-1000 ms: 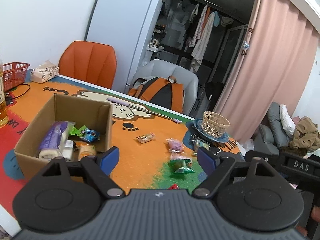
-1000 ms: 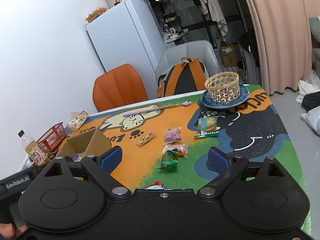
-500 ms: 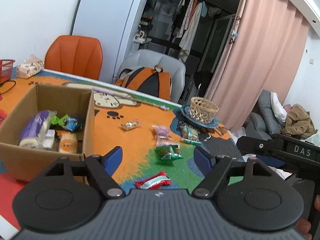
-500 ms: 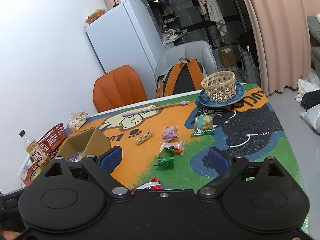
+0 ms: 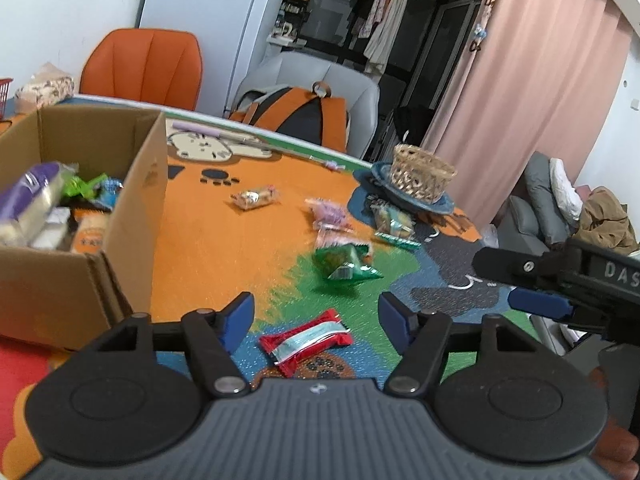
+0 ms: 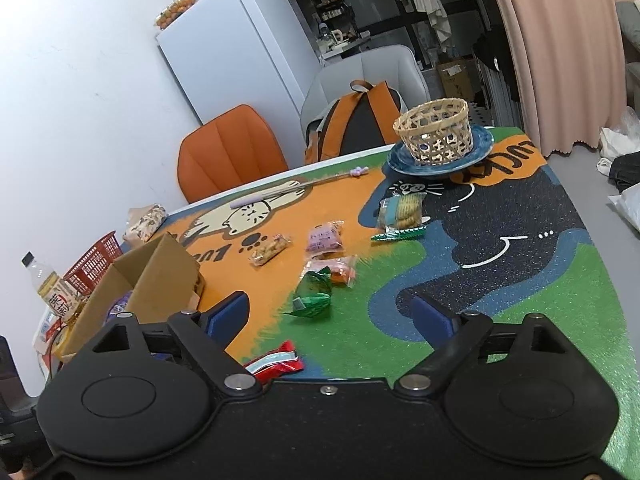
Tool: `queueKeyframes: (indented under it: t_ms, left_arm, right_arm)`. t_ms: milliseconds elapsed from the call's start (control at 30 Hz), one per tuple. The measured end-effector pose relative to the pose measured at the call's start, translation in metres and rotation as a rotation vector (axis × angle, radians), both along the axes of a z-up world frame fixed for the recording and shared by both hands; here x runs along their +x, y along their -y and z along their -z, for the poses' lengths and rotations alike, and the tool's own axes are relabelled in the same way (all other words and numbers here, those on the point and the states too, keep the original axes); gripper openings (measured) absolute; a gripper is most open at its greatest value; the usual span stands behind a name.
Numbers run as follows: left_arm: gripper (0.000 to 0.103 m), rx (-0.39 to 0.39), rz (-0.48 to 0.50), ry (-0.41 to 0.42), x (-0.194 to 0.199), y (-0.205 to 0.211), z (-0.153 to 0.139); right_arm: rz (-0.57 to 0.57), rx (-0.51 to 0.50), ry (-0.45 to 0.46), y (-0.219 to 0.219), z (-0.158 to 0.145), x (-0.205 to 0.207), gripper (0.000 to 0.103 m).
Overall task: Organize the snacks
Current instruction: 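Lower left gripper onto the red wrapped snack while right approaches the green candy, then grasp the red wrapped snack with left gripper while right grasps the green candy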
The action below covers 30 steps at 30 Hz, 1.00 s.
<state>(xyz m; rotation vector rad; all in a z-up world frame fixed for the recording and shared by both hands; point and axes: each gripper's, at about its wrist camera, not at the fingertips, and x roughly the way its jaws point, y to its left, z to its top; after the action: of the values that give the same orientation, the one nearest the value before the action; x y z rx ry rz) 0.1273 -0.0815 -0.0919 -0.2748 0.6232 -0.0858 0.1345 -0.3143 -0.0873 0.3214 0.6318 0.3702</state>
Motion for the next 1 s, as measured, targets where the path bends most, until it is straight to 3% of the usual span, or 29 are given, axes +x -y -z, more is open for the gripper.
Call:
queueKeyframes:
  t_ms: [400, 567, 667, 800, 1000]
  left_arm:
    - [0.061, 0.000, 0.013, -0.084, 0.022, 0.001, 0.035]
    - [0.060, 0.043, 0.032, -0.072, 0.027, 0.006, 0.039]
    - [0.051, 0.087, 0.029, -0.066, 0.031, 0.010, 0.039]
    - [0.028, 0.112, 0.014, -0.066, 0.031, 0.007, 0.040]
    - [0.021, 0.083, -0.005, -0.071, 0.031, -0.002, 0.040]
  right_arm:
    - [-0.023, -0.017, -0.052, -0.010, 0.024, 0.024, 0.088]
    - [-0.026, -0.012, -0.064, -0.013, 0.028, 0.032, 0.088]
    - [-0.029, -0.022, -0.070, -0.017, 0.031, 0.036, 0.088]
    - [-0.036, -0.028, -0.076, -0.021, 0.033, 0.041, 0.087]
    - [-0.062, -0.027, -0.082, -0.036, 0.035, 0.052, 0.083]
